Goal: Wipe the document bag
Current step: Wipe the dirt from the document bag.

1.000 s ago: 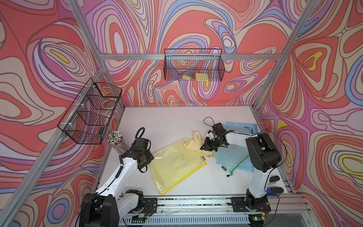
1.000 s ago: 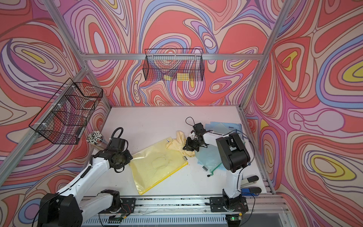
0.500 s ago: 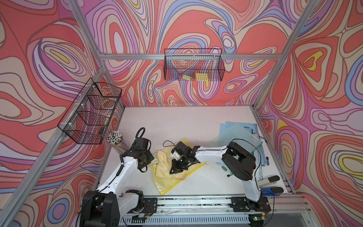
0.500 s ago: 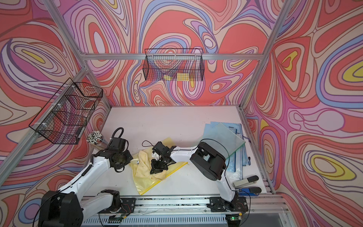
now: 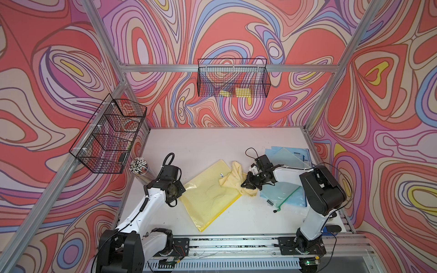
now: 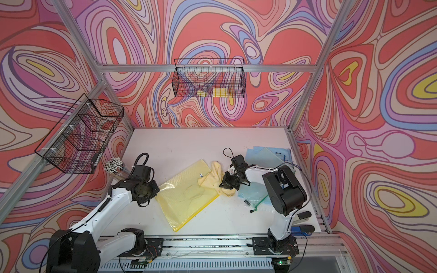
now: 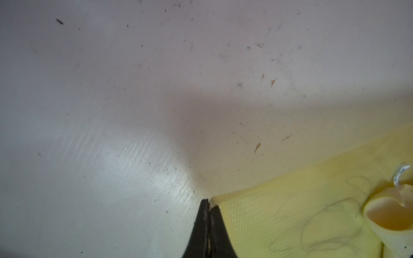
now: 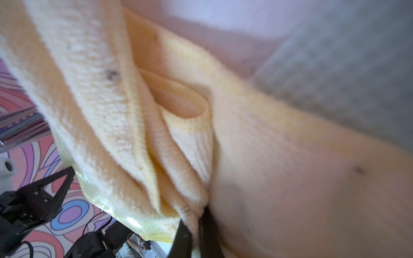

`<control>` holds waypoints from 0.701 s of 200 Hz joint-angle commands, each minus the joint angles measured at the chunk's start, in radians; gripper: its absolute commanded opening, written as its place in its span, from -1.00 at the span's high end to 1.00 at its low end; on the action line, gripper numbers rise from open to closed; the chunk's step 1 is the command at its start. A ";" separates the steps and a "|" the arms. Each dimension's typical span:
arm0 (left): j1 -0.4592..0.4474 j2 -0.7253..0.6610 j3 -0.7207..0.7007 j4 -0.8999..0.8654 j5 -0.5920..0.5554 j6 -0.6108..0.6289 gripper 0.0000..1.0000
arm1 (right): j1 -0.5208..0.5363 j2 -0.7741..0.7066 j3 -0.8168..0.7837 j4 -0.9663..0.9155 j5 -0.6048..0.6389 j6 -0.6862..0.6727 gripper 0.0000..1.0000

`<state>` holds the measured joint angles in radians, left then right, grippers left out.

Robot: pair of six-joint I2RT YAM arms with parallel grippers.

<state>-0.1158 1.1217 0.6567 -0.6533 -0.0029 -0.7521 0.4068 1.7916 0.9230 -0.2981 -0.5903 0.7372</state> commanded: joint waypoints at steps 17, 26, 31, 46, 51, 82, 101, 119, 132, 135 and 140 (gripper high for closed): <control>0.013 0.008 0.014 -0.019 -0.013 0.002 1.00 | 0.217 -0.004 0.147 -0.071 0.062 -0.005 1.00; 0.013 0.010 0.015 -0.020 -0.010 0.000 1.00 | 0.288 0.026 0.198 -0.065 0.052 0.010 1.00; 0.013 0.011 0.016 -0.022 -0.011 0.000 1.00 | 0.325 0.045 0.221 -0.055 0.042 0.020 1.00; 0.013 0.009 0.015 -0.022 -0.013 0.000 1.00 | 0.427 0.113 0.287 -0.023 0.003 0.051 1.00; 0.013 0.010 0.015 -0.022 -0.015 0.000 1.00 | 0.457 0.134 0.312 -0.024 0.000 0.056 1.00; 0.013 0.012 0.017 -0.022 -0.014 0.000 1.00 | 0.567 0.231 0.365 0.031 -0.025 0.117 1.00; 0.013 0.013 0.017 -0.018 -0.013 0.000 1.00 | 0.567 0.244 0.296 0.105 -0.039 0.158 1.00; 0.013 0.015 0.017 -0.016 -0.012 0.000 1.00 | 0.560 0.250 0.261 0.069 -0.006 0.138 1.00; 0.013 0.017 0.019 -0.016 -0.011 0.002 1.00 | 0.536 0.234 0.211 0.057 0.017 0.132 1.00; 0.013 0.017 0.021 -0.016 -0.011 0.002 1.00 | 0.525 0.230 0.195 0.058 0.020 0.130 1.00; 0.013 0.016 0.021 -0.017 -0.011 0.002 1.00 | 0.506 0.218 0.169 0.059 0.028 0.125 1.00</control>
<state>-0.1093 1.1286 0.6567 -0.6537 -0.0025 -0.7521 0.9672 2.0277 1.1763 -0.2127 -0.6308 0.8616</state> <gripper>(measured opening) 0.050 0.052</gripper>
